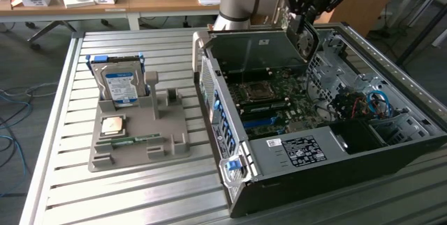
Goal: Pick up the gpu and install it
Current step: 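Pick up the gpu and move the gpu toward the slot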
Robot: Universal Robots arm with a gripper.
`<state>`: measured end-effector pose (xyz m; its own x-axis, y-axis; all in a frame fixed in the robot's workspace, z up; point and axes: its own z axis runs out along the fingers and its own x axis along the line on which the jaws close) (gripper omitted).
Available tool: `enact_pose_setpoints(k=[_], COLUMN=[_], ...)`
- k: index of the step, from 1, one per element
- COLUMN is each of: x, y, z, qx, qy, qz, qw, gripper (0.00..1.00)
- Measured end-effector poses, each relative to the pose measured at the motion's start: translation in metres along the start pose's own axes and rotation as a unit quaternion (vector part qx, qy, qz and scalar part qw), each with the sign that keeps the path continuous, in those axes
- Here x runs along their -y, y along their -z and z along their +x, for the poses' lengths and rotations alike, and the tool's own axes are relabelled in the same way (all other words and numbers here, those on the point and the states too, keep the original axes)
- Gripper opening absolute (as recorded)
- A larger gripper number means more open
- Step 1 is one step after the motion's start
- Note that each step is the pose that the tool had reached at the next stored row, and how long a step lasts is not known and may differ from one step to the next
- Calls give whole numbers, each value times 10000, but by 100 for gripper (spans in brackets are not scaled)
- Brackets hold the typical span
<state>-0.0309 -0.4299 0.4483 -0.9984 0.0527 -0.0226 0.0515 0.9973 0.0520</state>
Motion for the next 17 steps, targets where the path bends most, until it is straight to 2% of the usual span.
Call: enact_pose_setpoints(k=[13,17], x=[-23,-25], y=[-11,-12], z=[-430,-481], qx=[-1,-1], qy=[2,2], qz=[-9,-10], qw=[10000,10000], gripper=[27,27])
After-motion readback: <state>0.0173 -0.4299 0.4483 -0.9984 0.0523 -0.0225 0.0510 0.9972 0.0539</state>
